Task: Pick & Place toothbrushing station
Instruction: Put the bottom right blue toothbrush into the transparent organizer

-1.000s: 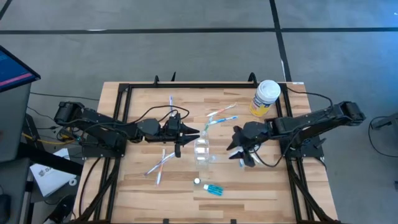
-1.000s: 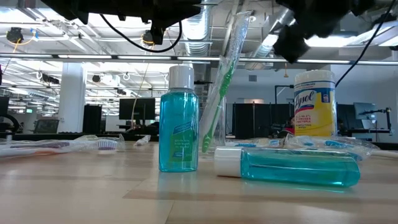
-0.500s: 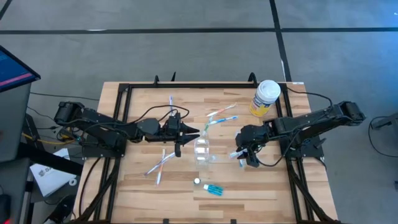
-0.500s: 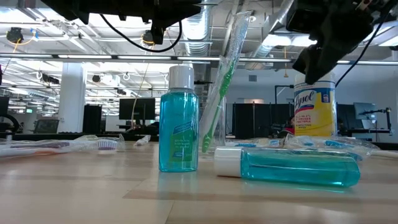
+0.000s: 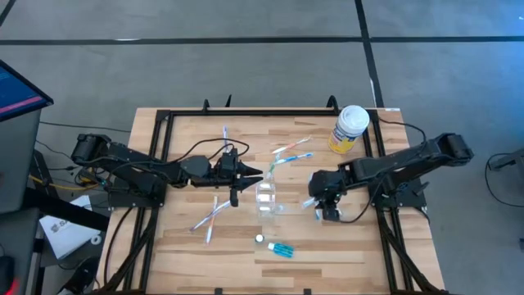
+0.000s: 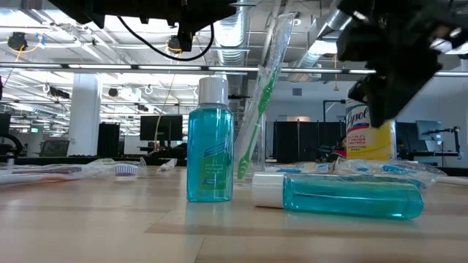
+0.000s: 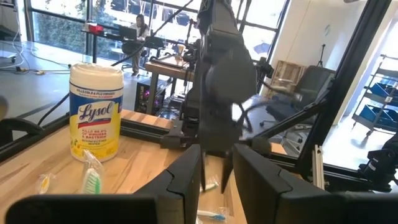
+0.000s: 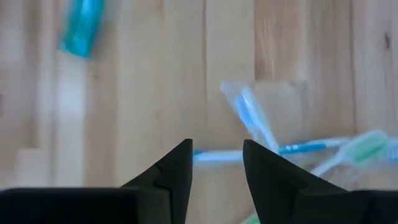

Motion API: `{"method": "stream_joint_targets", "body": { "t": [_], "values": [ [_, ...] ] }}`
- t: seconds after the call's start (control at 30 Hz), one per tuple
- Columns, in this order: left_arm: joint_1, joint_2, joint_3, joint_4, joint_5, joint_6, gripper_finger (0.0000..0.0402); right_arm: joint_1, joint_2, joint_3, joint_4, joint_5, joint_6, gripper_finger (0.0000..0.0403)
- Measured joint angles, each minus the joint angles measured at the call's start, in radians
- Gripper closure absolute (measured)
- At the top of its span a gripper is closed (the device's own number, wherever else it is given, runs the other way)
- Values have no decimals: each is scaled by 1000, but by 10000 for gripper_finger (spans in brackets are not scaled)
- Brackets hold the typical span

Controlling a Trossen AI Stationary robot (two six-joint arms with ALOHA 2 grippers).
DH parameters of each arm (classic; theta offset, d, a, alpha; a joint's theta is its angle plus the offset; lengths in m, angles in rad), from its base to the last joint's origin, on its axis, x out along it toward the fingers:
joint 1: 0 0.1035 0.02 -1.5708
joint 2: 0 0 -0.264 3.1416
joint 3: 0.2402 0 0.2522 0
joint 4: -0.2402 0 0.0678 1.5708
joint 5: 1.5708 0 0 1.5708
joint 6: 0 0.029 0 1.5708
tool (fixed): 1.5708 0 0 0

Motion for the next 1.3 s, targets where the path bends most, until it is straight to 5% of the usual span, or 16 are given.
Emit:
{"method": "stream_joint_targets", "body": {
  "t": [0.6,1.3],
  "values": [
    [0,0,0,-1,-4,0,311,2,190,1,13,119,-78,285],
    [0,0,0,-1,0,0,311,3,199,52,6,200,-157,286]
  ]
}}
